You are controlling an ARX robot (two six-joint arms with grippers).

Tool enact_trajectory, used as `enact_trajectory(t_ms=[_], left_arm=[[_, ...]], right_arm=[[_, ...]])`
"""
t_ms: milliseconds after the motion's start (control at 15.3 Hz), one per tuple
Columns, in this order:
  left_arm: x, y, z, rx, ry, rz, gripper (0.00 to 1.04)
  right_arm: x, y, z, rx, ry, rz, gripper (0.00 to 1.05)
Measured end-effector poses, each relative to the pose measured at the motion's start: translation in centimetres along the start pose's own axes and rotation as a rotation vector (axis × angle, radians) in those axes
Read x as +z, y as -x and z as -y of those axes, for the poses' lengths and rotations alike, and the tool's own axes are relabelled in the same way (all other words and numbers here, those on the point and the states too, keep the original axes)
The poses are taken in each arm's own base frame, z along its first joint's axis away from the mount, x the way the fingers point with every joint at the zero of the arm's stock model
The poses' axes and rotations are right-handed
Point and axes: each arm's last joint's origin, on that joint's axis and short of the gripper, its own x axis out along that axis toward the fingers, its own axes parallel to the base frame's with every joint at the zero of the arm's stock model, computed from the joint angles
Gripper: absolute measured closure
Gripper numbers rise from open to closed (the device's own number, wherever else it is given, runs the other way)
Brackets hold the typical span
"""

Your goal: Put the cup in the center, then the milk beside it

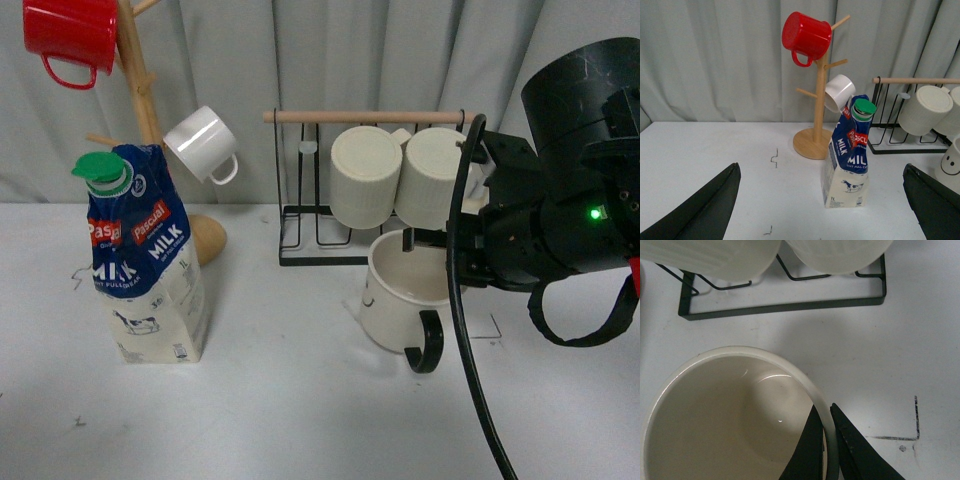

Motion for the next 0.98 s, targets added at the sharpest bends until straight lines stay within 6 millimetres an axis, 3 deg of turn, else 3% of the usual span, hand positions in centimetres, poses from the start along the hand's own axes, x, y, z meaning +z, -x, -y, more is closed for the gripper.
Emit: enact_trajectory(t_ms=[457, 587, 717, 848, 913, 978], left_arm=[[0.0, 0.0, 0.0, 0.0, 0.0, 0.0, 0.07], [0.0, 0.0, 0.0, 0.0, 0.0, 0.0, 0.07], [0.0, 0.0, 0.0, 0.0, 0.0, 0.0, 0.07], [0.0, 0.0, 0.0, 0.0, 0.0, 0.0, 0.07], [0.0, 0.0, 0.0, 0.0, 0.0, 0.0, 0.07], [0.0, 0.0, 0.0, 0.0, 0.0, 0.0, 0.07]], right_arm=[[-0.2, -0.8, -0.5, -0.01, 0.022, -0.074, 1.01], [-0.1, -0.9, -0.6, 0.007, 0.04, -0.072, 0.82], [0.5, -0.2, -1.0, 0.028, 0.073, -0.025, 0.39], [2.0, 2.8, -1.3, 0.068, 0.074, 0.1, 0.15], [3.2, 5.3, -1.3, 0.083, 0.076, 0.215, 0.04], [3.8, 6.9, -1.2, 0.095, 0.074, 0.271, 0.06]])
